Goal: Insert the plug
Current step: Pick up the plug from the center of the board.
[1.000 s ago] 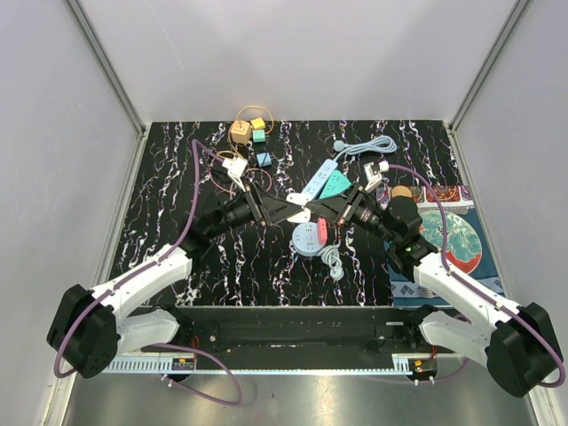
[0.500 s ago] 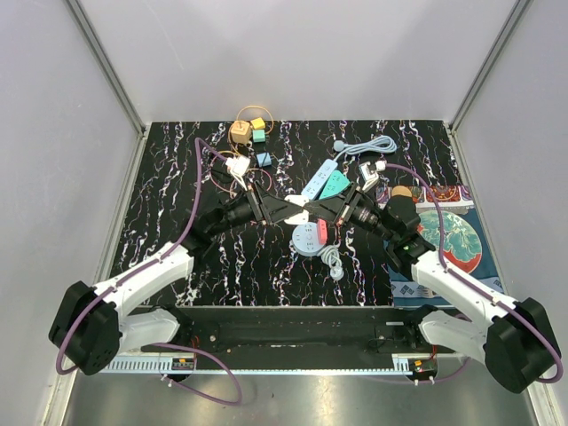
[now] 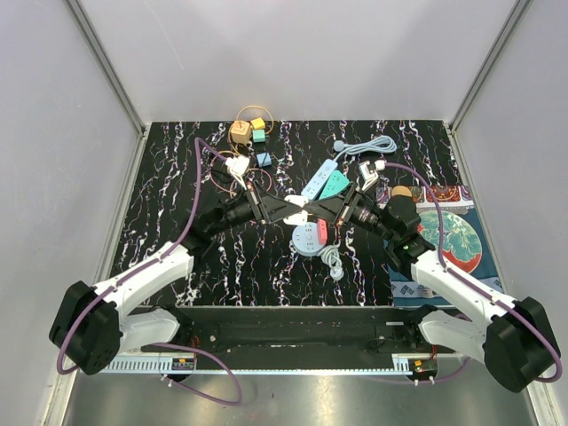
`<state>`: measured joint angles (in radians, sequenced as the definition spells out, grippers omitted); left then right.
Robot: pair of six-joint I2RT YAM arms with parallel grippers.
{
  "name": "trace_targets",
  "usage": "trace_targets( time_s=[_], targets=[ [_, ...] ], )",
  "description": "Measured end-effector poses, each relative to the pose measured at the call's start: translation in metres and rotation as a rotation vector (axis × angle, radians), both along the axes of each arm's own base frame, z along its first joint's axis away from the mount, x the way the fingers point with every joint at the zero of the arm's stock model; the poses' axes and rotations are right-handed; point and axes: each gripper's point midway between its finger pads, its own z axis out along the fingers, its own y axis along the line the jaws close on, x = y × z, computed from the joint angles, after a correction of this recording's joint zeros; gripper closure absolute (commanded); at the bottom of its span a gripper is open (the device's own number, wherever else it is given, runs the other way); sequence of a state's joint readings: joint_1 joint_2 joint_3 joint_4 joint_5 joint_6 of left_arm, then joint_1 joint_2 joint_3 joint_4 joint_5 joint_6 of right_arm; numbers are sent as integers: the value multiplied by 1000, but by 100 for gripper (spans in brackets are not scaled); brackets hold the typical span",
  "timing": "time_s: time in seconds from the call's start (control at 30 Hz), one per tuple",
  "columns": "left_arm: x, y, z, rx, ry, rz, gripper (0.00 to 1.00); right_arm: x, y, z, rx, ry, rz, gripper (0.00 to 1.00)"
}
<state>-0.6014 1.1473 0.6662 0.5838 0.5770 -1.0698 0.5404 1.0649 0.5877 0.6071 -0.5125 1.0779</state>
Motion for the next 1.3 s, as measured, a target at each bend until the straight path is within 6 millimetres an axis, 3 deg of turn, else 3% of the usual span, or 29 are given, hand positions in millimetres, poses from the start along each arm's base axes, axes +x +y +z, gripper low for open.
trace_targets(
  time_s=[0.1,0.2,0.37,0.53,0.73,0.9,1.3],
  targets=[
    [0,1,-5,26,-5,6,100,0,0,-5,-24,-1,-2,30],
    [0,5,-9,77,-18,27,100,-1,-3,-10,-65,-3,-15,18],
    [9,19,-5,190,-76,120,100,2,-14,-9,-153,-31,-79,14],
    [22,35,-10,328,-98,231,100,14,-34,-21,-302,-19,-199,17],
    [25,42,-37,474,-71,272,100,19,-49,-56,-478,46,-233,26],
    [24,38,-48,497,-43,259,100,15,-38,-64,-465,52,-159,39],
    [23,30,-34,433,-49,249,100,5,-4,-57,-311,4,34,54]
  ],
)
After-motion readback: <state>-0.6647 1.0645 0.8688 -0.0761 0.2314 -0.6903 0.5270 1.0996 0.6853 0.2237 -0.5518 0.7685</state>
